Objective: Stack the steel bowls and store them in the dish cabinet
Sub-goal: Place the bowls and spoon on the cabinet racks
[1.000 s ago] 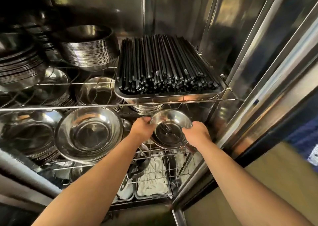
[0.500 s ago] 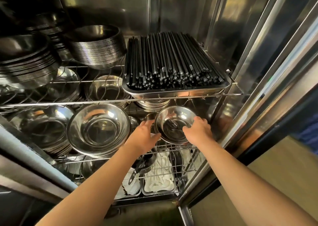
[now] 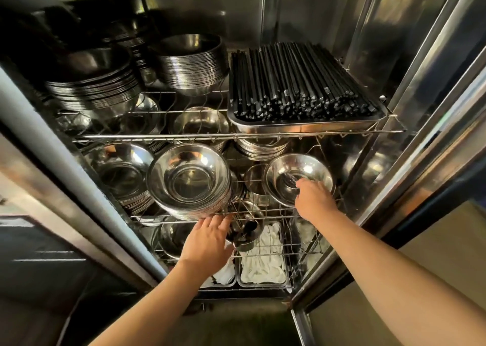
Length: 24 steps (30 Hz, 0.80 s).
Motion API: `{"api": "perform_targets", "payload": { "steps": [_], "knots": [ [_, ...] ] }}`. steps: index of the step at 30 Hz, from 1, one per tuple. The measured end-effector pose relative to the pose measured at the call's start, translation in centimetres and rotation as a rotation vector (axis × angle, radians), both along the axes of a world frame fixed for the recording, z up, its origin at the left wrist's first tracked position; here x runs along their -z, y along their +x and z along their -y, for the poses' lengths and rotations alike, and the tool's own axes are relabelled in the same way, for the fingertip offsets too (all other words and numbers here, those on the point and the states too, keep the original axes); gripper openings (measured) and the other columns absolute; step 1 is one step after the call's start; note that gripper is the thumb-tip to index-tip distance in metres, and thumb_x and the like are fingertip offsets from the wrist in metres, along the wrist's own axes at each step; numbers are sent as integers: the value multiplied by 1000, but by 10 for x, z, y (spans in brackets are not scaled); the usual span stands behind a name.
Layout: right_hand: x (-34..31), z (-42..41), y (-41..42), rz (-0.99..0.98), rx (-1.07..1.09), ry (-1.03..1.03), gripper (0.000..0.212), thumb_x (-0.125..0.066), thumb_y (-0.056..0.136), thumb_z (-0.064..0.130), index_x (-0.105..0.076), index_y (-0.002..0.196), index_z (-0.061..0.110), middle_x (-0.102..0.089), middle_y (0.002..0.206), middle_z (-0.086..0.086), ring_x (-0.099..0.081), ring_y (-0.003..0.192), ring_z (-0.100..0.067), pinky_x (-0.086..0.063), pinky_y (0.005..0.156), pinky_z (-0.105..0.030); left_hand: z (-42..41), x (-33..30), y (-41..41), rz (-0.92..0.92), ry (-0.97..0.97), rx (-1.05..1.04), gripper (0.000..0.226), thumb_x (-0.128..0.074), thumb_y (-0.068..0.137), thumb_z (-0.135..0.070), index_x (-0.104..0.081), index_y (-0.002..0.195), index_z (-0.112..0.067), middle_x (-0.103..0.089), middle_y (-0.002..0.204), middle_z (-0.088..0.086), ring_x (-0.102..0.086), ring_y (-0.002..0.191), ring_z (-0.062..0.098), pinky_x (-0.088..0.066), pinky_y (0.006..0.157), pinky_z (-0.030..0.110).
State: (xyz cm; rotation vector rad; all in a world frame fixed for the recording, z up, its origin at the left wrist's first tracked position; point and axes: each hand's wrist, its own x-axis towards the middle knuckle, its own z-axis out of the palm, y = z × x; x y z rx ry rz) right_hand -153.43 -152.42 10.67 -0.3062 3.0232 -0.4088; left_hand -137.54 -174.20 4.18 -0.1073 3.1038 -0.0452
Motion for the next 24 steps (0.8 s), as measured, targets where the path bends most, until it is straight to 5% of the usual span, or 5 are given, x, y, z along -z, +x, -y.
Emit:
{"api": "perform_targets", "payload": {
  "steps": [13,18,21,24],
  "knots": [
    [-14,-7,31,-30,-95,-206,43,-55,97,3,-63,139,12,-69,130,-13,-63,119,-31,-53,99,-42,0,5,5,36,-98,22,85,-39,94,-60,-5,158,-15,-35,155,11,-28,145,29,-18,122,43],
    [-16,-20,70,60,-198,-304,34,-61,95,10,-72,127,17,-75,120,0,-71,103,-15,-52,81,-18,0,7,4,54,-91,9,88,-42,94,-60,-3,158,-16,-30,158,11,-23,147,29,-14,122,42],
    [-1,-27,88,177,-217,-295,27,-65,94,15,-74,118,23,-75,110,9,-67,89,-4,-35,61,-6,-2,4,4,80,-95,2,86,-47,95,-50,-1,158,-14,-27,160,13,-20,149,30,-10,123,42],
    [21,-26,101,236,-222,-269,28,-67,93,13,-74,119,20,-75,116,6,-67,95,-5,-50,75,-16,-5,0,3,70,-49,-10,81,-50,94,-37,-7,158,-12,-30,158,14,-21,148,31,-12,123,41]
  ]
}}
